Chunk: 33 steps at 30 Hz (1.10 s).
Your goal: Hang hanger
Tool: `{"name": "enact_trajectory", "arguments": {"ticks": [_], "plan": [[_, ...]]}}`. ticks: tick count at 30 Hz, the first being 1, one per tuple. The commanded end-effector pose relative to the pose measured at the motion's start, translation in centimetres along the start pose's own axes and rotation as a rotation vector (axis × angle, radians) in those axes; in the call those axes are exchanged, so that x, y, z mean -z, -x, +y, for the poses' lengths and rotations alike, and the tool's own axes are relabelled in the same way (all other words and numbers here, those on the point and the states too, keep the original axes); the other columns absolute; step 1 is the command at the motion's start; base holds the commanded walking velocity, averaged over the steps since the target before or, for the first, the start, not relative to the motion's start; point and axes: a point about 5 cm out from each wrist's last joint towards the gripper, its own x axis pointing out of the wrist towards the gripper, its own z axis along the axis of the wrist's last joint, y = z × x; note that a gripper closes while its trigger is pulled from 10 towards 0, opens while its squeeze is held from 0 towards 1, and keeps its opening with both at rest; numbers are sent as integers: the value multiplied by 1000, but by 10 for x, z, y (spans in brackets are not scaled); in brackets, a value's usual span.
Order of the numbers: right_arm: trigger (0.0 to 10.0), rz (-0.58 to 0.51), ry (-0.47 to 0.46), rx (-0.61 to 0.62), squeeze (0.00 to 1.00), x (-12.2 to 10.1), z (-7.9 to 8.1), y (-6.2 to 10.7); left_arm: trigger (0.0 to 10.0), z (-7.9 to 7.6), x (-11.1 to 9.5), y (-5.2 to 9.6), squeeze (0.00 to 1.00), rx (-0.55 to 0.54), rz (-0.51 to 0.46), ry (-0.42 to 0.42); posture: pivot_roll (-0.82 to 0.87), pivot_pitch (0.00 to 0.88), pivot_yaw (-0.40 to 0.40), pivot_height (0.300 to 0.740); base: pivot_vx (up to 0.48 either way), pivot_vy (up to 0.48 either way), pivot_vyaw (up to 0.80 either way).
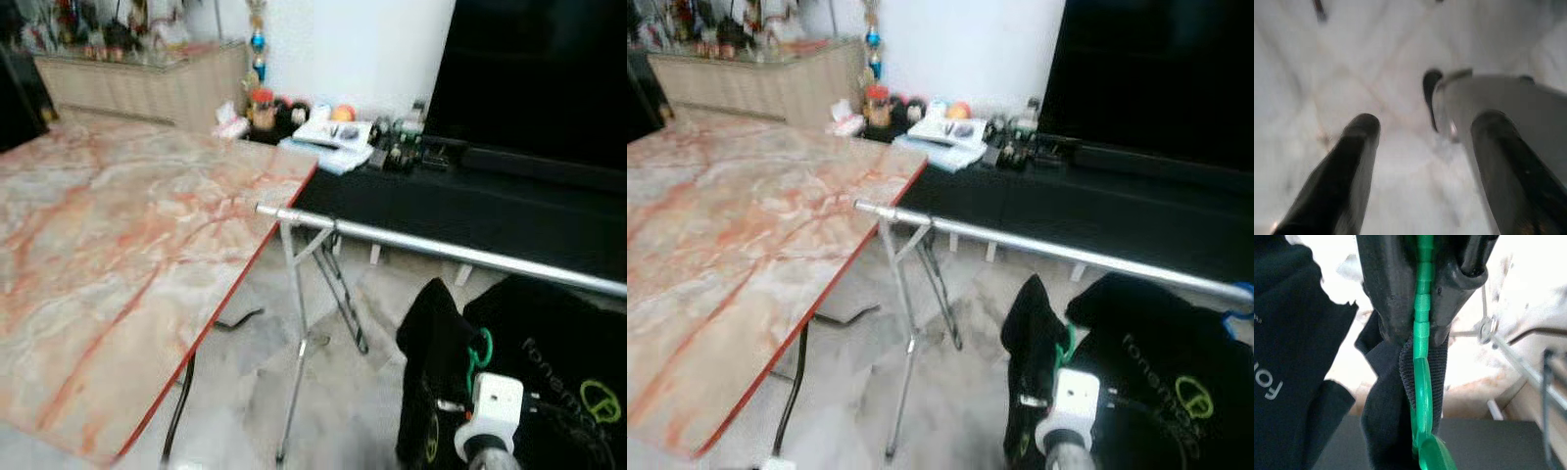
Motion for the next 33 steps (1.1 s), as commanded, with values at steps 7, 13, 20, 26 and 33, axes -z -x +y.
{"name": "enact_trajectory", "arguments": {"ticks": [7,13,20,26,33], "plan": [[10000,-32,-8,34,0,-5,-7,-1,10000,-4,2,0,0,19,21,-20,25,50,-28,740,-286,0,0],[10000,-25,-7,19,0,-4,-4,-2,10000,-4,2,0,0,20,21,-19,29,55,-30,740,-290,0,-533],[10000,-33,-6,15,0,-6,-2,-3,10000,-5,2,-1,0,21,21,-15,31,61,-33,740,-290,0,-120],[10000,-35,0,15,0,-7,-2,-3,10000,-4,2,-1,0,21,19,-13,32,66,-31,740,-289,0,0],[10000,-38,4,19,0,-7,-1,-3,10000,-4,1,-1,0,21,17,-14,33,69,-29,740,-290,0,0]]}}
